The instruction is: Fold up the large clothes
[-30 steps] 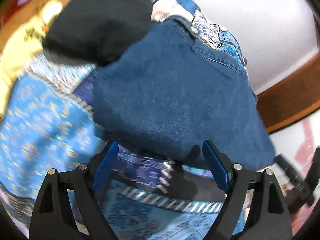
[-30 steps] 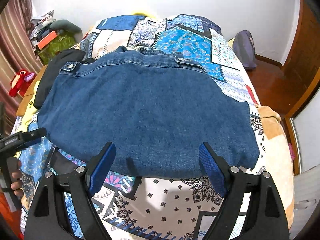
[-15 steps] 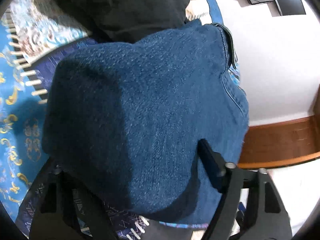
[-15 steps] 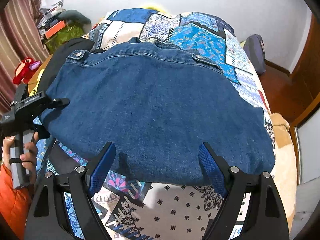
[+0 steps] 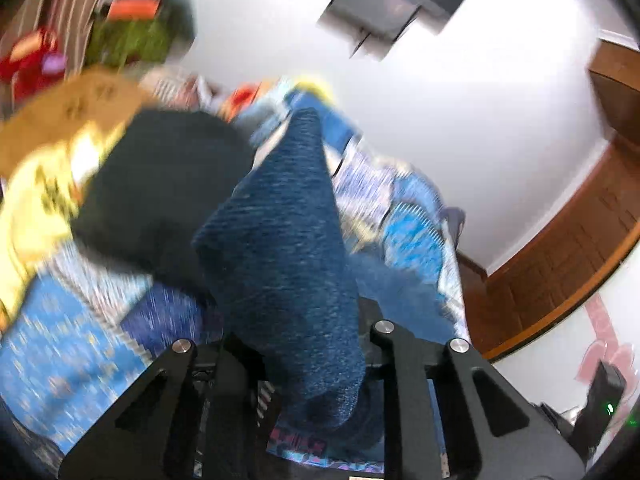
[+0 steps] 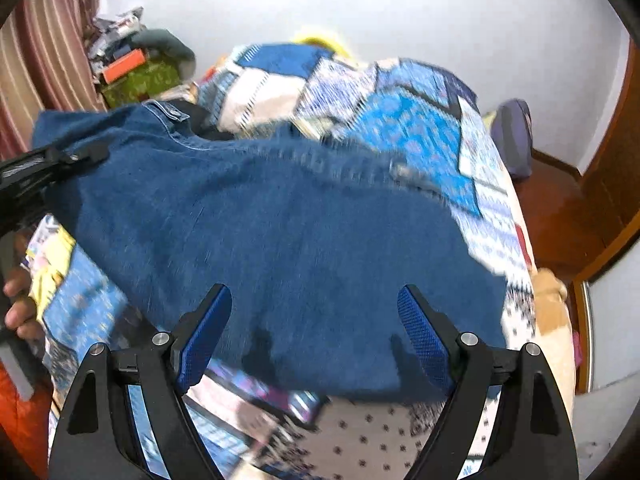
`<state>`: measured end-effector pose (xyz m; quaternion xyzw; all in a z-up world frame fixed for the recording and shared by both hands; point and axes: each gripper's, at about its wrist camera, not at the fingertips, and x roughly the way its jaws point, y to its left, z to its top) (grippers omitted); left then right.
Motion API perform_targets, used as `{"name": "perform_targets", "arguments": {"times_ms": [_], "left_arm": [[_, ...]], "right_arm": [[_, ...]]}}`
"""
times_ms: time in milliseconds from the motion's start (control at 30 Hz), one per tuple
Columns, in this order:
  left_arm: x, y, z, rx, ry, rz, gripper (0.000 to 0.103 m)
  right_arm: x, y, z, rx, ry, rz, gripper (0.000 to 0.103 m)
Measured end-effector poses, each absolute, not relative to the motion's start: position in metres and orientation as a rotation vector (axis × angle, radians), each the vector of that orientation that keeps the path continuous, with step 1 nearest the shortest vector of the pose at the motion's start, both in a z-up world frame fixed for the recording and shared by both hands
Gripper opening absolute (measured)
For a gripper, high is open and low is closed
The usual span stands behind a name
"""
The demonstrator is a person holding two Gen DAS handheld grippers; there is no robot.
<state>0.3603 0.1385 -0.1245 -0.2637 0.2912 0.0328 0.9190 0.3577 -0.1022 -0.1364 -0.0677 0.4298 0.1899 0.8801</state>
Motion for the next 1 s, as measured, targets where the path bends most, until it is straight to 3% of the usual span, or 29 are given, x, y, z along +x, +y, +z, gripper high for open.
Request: {"name": "perform_targets", "arguments": {"times_ms": [167, 367, 500, 800, 1000], "left_arm": [[0.33, 0.137, -0.08, -0.441, 0.491, 0.091, 0.019], [0.322, 0.145, -0.088, -0.368, 0.538, 0.141, 0.019], [0.318, 0.142, -0.099, -0.371, 0.564, 0.133, 0.019], [0.347, 0.044, -0.084, -0.249, 0.573, -0.048, 0.019], [0.365, -0.055, -0.13, -0.162, 0.708, -0.23, 0.018]], "right_arm": [[0.362, -0.045, -0.146, -0.176, 0.943, 0.52, 0.083], [0.363, 0.026, -0.212, -0.214, 1.135, 0.648, 0.083], [0.373, 0.013, -0.221, -0.125, 1.209, 0.673, 0.081], [0.359, -0.13, -0.16, -0.121, 0.921, 0.301, 0.083], [0.335, -0.198, -0.137, -0.184, 0.838, 0.114, 0.083]]}}
